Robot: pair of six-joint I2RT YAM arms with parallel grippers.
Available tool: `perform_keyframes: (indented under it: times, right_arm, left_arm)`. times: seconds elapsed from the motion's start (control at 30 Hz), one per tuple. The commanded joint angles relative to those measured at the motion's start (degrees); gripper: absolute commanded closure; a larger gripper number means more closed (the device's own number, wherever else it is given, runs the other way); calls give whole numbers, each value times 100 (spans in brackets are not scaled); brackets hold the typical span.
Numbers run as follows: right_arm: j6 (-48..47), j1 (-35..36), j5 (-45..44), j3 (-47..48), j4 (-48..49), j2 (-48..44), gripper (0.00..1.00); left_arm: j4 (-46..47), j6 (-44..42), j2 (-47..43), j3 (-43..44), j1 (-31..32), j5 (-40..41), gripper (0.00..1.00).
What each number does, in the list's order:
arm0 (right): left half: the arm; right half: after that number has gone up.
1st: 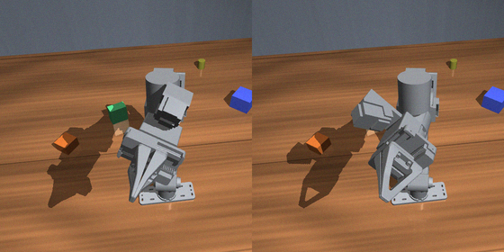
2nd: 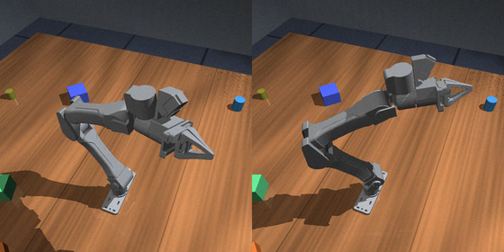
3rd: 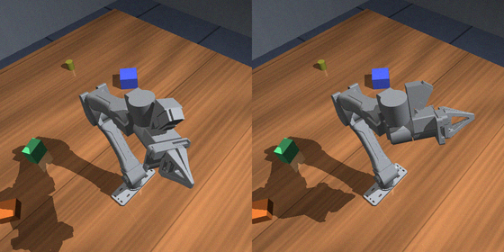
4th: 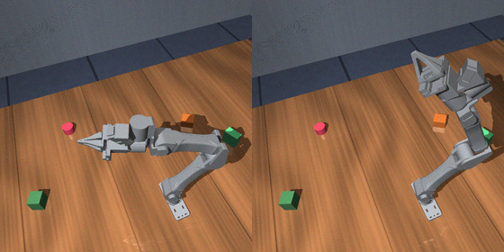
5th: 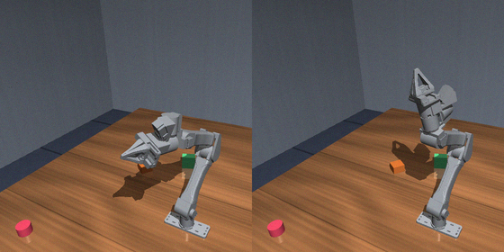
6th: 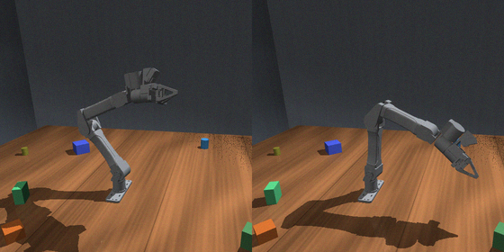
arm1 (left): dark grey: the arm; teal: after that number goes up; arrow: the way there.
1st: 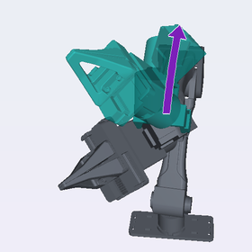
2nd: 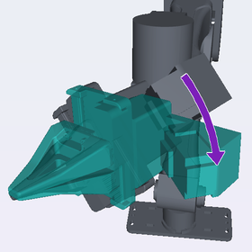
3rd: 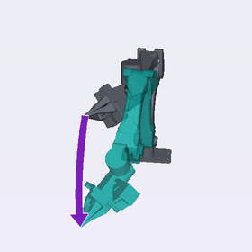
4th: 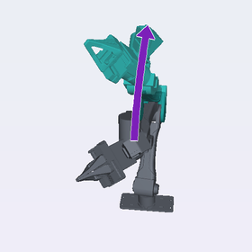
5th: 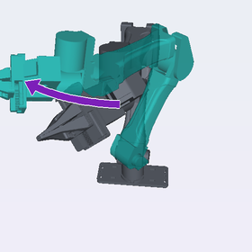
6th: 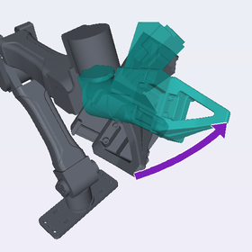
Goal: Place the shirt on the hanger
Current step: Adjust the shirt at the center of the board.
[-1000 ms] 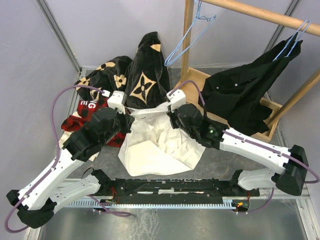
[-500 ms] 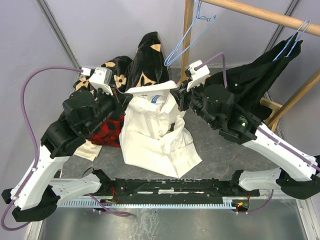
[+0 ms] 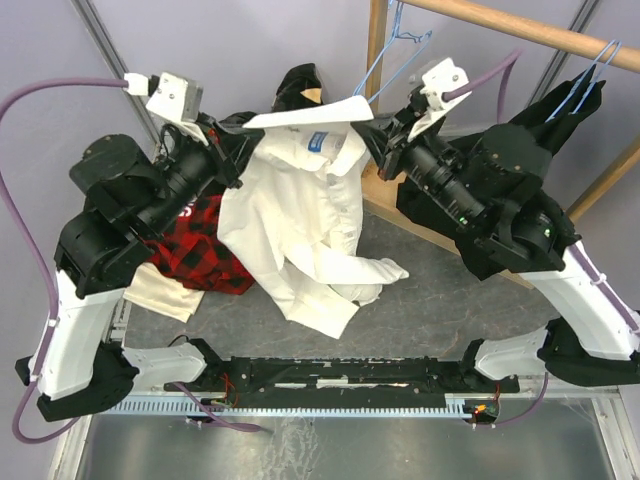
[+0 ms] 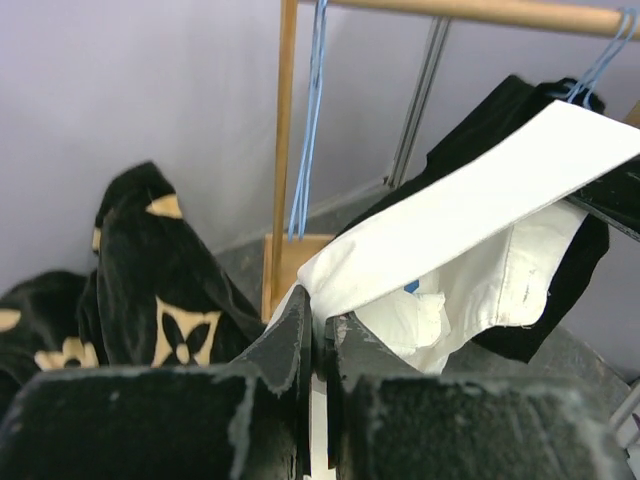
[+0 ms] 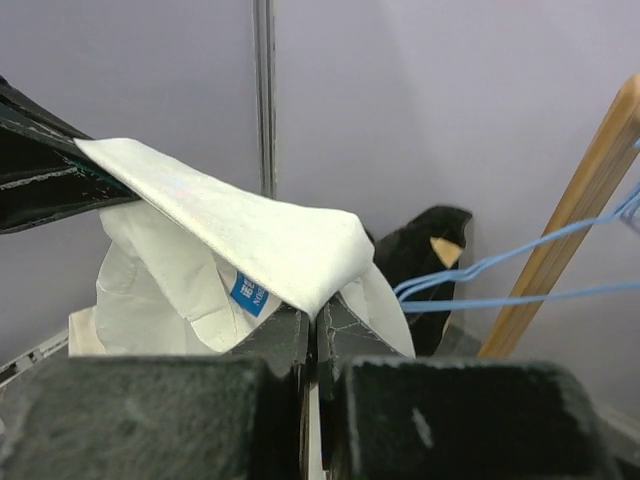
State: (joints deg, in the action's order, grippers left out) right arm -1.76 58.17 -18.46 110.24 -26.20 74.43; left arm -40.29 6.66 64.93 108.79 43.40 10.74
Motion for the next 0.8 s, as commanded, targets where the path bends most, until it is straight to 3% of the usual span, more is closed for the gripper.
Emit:
perform_keyframes:
  times: [0.0, 0.27, 0.6, 0.77]
  right_arm:
    - [-817, -74, -246, 1162, 396, 2, 100]
    - [-1390, -75, 105, 2405, 527, 366, 100]
    - [-1948, -69, 312, 3363, 914, 821, 100]
    - [-1931, -71, 341, 3159, 820, 624, 100]
  left_arm:
    - [387, -756, 66, 917, -77, 360, 97]
    - [882, -1007, 391, 1873, -79, 233, 97]
    - [1804, -984, 695, 2272, -77, 26, 97]
    - [1897, -859, 845, 2363, -77, -164, 97]
